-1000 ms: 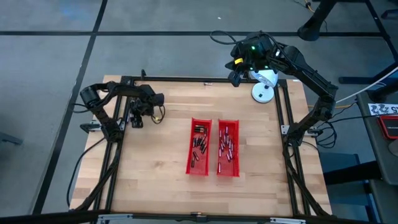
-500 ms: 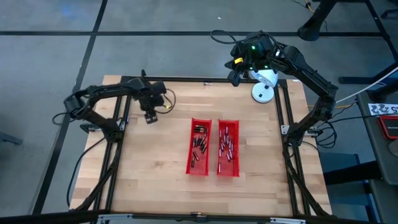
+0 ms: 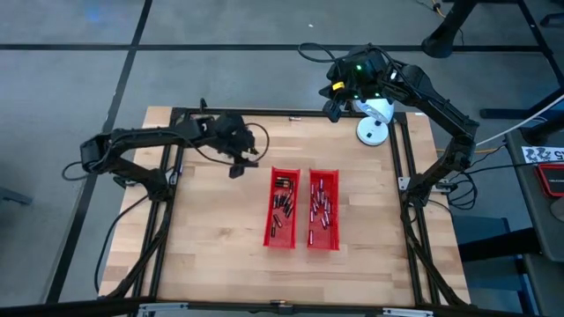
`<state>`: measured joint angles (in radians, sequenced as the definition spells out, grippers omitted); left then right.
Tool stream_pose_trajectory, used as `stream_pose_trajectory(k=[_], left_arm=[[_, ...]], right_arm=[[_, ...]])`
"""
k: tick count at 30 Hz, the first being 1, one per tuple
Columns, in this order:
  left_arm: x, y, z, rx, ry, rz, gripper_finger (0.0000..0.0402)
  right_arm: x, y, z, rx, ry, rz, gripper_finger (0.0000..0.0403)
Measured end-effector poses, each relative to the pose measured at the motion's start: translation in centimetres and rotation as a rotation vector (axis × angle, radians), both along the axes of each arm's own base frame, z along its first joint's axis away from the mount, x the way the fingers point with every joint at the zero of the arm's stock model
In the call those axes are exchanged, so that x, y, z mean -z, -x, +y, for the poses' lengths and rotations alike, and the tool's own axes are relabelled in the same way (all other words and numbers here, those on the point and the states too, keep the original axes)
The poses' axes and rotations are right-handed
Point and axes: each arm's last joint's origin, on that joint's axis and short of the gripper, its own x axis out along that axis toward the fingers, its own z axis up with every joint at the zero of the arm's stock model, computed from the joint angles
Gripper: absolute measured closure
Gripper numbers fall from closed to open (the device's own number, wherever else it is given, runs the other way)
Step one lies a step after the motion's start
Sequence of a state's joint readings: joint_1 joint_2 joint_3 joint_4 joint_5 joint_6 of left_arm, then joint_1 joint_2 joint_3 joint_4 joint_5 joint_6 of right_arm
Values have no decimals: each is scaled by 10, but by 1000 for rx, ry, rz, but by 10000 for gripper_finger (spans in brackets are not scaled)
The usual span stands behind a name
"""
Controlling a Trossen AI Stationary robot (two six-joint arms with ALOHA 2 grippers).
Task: Sort batteries
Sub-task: Put the silver battery into the right red bin
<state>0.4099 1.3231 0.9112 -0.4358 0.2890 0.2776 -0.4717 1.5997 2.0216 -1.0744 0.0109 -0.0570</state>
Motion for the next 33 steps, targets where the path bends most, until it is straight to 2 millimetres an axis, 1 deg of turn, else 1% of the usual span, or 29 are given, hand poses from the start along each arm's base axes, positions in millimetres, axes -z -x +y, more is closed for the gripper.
stream_pose_trajectory(k=[4, 7, 11, 20, 29, 33], left_arm=[[-7, -13, -10, 65, -58, -112, 210], [-11, -21, -13, 61, -57, -177, 210], [-11, -31, -16, 37, -27, -232, 210], [1, -58, -29, 9, 54, -321, 210], [7, -82, -46, -80, 62, -412, 210], [6, -103, -54, -89, 66, -410, 210]], right_arm=[[0, 0, 0, 0, 0, 1, 398], [0, 0, 0, -1, 0, 3, 398], [2, 1, 1, -10, 1, 23, 398], [3, 2, 1, -52, 37, 61, 398], [5, 4, 2, -123, 98, 127, 398], [5, 4, 1, -140, 122, 139, 398]])
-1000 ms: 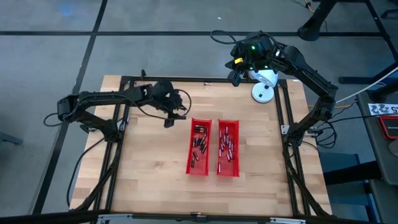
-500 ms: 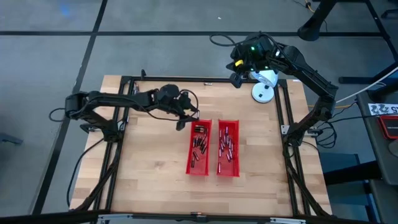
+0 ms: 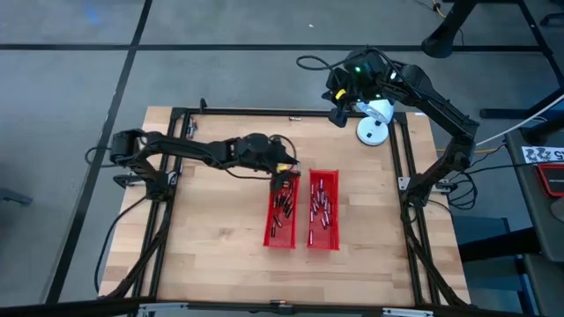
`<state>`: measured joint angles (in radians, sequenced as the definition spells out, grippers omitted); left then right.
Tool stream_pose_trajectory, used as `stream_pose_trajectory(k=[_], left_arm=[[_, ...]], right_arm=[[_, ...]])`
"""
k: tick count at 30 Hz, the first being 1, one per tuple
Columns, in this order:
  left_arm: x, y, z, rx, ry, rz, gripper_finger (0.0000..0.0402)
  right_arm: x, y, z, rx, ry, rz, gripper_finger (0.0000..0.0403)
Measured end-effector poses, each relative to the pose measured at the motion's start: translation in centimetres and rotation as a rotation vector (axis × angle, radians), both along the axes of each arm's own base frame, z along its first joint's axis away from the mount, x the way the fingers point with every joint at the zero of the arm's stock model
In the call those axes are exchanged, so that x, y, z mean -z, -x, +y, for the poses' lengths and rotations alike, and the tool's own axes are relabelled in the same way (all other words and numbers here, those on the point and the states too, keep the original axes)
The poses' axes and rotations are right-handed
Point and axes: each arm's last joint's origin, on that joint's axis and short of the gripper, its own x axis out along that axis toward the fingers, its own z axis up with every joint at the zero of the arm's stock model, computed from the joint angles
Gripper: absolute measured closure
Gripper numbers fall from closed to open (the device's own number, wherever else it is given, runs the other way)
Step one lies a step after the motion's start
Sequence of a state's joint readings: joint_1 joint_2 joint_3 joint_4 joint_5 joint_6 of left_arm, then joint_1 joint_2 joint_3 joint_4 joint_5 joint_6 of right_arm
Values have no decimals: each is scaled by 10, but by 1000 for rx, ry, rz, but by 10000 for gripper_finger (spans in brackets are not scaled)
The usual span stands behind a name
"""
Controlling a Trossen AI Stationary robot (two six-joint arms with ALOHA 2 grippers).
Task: Sort batteries
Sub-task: Put the silver battery into the right red bin
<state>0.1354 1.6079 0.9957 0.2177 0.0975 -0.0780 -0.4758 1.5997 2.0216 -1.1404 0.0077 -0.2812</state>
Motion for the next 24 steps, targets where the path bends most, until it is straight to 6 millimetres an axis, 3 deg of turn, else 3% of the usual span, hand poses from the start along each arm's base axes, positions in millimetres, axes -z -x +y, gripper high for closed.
stream_pose_trajectory(k=[5, 11, 16, 24], left_arm=[[3, -36, -6, 10, -7, 12, 210], [10, -66, 3, 59, 63, 74, 210], [12, -76, 9, 68, 48, 122, 210], [15, -73, 16, 91, 28, 178, 210]], right_arm=[[1, 6, -10, 30, 1, 19, 398], [3, 18, -24, 103, -29, 41, 398], [4, 23, -29, 132, -44, 39, 398], [4, 22, -28, 126, -52, 43, 398]])
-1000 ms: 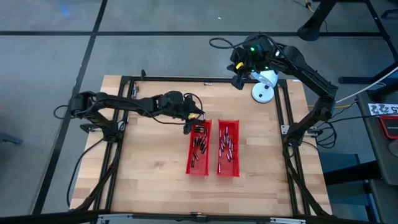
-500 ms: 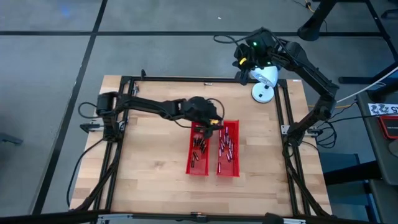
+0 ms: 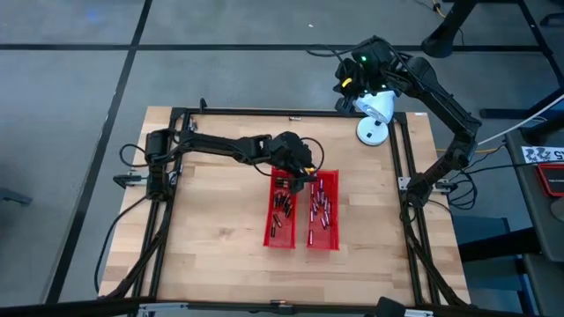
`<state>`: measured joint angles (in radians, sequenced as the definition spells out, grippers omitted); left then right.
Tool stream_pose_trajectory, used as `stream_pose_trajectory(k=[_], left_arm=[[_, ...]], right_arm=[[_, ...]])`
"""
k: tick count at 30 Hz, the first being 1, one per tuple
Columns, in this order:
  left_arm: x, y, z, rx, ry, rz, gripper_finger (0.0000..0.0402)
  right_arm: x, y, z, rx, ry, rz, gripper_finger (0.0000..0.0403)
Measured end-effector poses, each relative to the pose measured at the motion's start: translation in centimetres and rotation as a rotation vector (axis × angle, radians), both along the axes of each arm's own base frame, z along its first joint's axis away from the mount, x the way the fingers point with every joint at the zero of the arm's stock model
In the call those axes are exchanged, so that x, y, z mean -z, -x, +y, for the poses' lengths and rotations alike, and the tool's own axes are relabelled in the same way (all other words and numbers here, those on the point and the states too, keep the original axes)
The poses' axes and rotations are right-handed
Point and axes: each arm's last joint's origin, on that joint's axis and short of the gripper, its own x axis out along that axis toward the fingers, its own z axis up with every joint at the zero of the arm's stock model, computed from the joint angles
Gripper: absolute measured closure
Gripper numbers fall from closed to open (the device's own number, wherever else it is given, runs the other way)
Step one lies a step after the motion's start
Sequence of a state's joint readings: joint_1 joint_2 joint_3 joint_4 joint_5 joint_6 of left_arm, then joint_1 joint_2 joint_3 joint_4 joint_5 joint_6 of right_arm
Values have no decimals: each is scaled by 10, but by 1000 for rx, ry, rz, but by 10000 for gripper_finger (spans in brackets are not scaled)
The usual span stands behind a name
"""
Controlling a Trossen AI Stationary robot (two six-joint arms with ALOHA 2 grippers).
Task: Sort batteries
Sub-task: Put the silver battery into the right red bin
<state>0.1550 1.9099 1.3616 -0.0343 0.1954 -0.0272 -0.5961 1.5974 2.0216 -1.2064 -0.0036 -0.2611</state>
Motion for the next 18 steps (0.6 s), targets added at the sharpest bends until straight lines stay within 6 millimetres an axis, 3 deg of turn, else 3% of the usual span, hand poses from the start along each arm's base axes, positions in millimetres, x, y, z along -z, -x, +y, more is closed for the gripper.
stream_pose_trajectory(k=[9, 18], left_arm=[[-2, -2, -9, 89, -41, -34, 163], [-11, 6, 5, 179, -82, -52, 123]], right_arm=[[0, 0, 0, 38, -32, -21, 398], [0, 0, 0, 90, -76, -50, 398]])
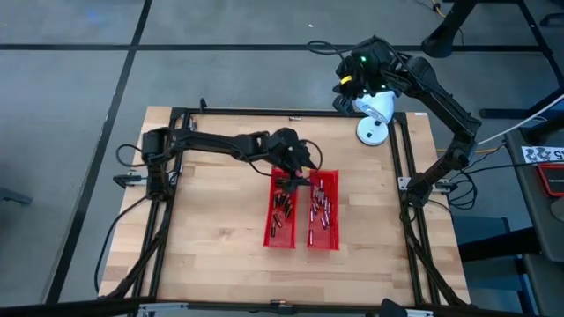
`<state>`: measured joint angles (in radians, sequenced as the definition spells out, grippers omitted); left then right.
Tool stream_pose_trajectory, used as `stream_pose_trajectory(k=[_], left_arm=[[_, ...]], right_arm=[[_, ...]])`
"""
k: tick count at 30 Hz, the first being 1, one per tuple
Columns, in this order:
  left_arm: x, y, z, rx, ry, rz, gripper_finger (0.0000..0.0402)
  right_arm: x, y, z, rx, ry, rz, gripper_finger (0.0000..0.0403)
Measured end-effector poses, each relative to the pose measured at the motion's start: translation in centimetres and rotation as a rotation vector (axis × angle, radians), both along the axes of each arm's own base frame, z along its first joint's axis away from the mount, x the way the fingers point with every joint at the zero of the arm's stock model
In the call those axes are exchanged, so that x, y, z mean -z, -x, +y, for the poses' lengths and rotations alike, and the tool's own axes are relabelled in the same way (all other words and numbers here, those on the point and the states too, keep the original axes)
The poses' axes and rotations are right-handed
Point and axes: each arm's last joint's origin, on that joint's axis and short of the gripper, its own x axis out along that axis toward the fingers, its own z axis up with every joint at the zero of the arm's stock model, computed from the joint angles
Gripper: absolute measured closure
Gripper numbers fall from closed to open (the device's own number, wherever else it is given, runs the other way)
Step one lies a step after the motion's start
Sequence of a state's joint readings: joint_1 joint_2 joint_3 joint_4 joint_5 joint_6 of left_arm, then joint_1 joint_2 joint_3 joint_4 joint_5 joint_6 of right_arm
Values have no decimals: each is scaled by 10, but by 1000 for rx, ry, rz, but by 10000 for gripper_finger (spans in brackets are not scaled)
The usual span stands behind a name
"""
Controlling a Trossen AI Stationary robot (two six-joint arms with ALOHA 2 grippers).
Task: Sort batteries
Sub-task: Put the silver battery into the right red bin
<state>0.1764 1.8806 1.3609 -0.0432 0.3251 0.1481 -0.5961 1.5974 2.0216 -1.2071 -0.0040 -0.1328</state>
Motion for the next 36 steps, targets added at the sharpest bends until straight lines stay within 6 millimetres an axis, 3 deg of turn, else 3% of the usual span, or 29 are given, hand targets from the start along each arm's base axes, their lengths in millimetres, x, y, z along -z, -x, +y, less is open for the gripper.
stream_pose_trajectory(k=[6, 12, 17, 22, 29, 36], left_arm=[[-30, 38, 11, -82, -77, 151, 134], [-35, 109, 23, -129, -130, 659, 144], [-17, 155, 36, -129, -124, 1094, 143], [16, 191, 43, -89, -81, 1354, 146], [66, 230, 39, -6, -128, 1562, 148], [98, 253, 29, 11, -182, 1625, 149]], right_arm=[[2, 2, 1, 41, -46, 12, 398], [1, 1, 1, 62, -50, -10, 398], [1, 1, 1, 62, -46, -16, 398], [0, 0, 0, 61, -41, -24, 398], [-2, -2, -2, 61, -19, -57, 398], [-4, -3, -2, 60, -8, -75, 398]])
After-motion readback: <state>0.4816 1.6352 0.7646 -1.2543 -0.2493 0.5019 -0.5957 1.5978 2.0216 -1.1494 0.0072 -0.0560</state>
